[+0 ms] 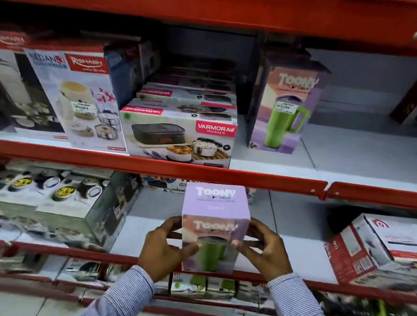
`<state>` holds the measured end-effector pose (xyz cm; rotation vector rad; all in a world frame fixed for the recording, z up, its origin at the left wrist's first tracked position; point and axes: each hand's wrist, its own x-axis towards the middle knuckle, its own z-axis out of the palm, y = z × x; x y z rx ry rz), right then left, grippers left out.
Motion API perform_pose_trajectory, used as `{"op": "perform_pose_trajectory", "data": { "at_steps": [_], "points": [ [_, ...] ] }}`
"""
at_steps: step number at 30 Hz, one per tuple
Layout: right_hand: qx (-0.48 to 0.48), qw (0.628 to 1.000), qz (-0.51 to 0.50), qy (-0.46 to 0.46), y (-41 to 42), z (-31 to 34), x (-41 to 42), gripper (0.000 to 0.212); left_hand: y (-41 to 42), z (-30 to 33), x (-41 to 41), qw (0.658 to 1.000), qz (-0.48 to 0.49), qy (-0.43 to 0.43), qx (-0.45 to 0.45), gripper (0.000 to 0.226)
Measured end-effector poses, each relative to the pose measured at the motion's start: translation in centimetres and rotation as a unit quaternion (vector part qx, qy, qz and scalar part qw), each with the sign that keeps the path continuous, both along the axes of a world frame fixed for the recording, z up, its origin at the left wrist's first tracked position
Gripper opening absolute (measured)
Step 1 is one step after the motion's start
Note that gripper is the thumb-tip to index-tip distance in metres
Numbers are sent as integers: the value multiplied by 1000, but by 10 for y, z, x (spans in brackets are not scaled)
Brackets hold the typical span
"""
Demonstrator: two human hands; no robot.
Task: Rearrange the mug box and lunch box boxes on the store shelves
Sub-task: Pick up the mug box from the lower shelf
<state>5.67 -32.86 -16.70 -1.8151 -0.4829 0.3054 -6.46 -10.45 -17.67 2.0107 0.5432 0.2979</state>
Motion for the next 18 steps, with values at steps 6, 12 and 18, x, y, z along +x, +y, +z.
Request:
{"op": "perform_pose_trajectory", "data": {
  "at_steps": [6, 12, 18],
  "points": [
    [71, 996, -13, -55, -6, 49, -17, 56, -15, 56, -11, 996, 14, -84, 37, 55],
    [155, 973, -57, -159, -38, 105, -17, 55, -47, 120, 0, 972, 9, -211, 100, 69],
    [222, 947, -62, -223, -69, 174, 22, 35, -83, 180, 59, 933, -26, -334, 134, 61]
  ]
}}
